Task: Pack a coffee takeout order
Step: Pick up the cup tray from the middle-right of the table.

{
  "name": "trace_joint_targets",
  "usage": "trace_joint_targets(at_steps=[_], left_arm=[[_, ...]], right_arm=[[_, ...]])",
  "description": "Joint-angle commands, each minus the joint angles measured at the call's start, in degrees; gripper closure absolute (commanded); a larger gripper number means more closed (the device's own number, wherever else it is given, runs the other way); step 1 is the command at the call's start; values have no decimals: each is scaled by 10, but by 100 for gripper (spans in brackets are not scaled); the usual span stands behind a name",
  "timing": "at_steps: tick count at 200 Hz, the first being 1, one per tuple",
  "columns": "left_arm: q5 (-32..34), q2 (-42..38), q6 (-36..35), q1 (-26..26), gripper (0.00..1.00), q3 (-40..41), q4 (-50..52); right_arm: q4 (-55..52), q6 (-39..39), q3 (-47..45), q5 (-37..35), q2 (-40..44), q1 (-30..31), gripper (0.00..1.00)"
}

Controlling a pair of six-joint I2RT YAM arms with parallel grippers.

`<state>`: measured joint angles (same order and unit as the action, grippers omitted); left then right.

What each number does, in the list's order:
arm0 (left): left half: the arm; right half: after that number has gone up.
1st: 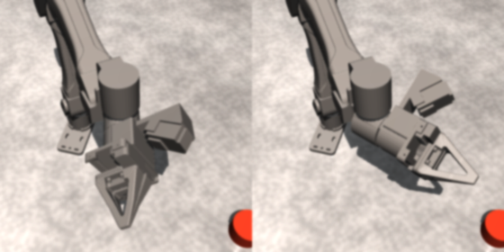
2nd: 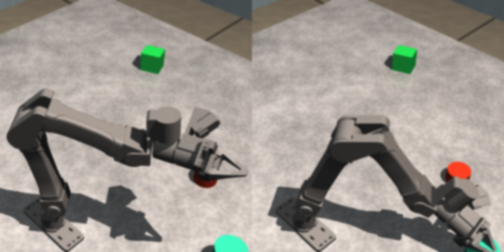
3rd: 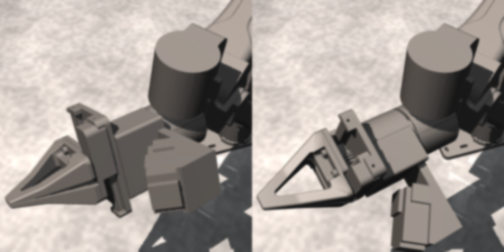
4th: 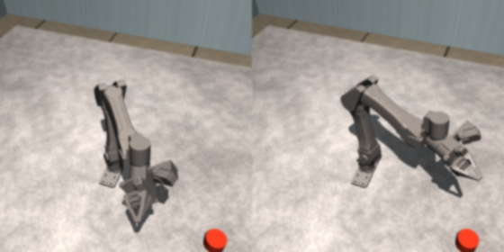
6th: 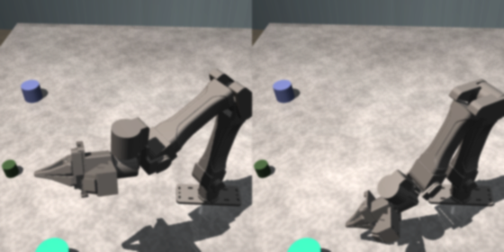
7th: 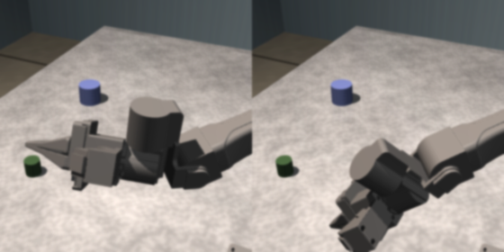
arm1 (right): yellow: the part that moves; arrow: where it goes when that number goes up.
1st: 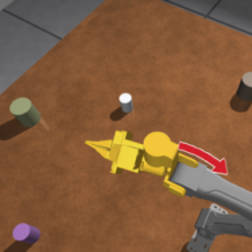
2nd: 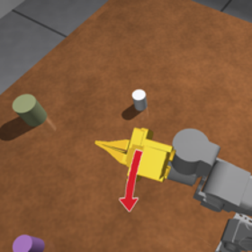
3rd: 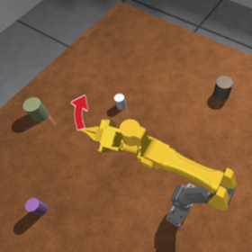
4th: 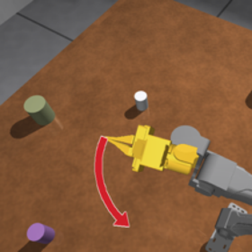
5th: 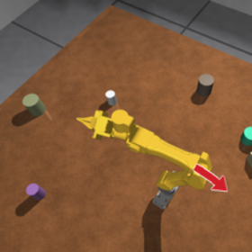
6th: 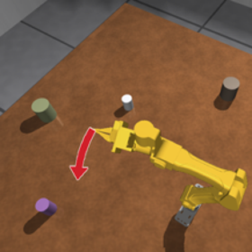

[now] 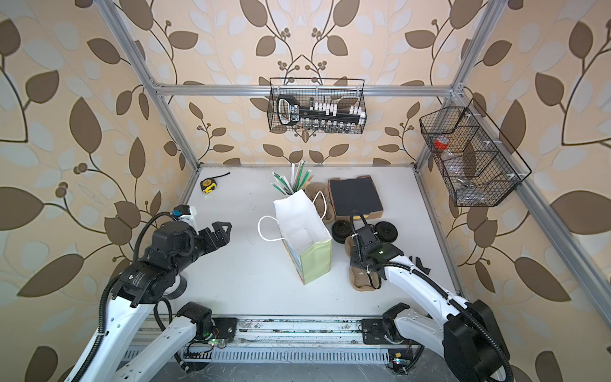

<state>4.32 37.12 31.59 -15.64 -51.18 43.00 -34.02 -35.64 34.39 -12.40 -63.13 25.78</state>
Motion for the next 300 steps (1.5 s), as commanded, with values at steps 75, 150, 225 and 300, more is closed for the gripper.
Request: trace_joint_targets(at_steps=[75,150,225,300], left_arm=[[-12,3,-10,6,1,0,-19],[-11,1,-11,6,1,1,-18],[-10,1,-10,6,1,0,-18],[-12,0,-10,6,1,0,-19]], right_arm=[[25,5,-26,-12,-28,-3,49],[29,7,-28,-10,-28,-2,64],[-9,-11,-15,-26,29,15,67],[-115,-24,83,-80,166,34,68]])
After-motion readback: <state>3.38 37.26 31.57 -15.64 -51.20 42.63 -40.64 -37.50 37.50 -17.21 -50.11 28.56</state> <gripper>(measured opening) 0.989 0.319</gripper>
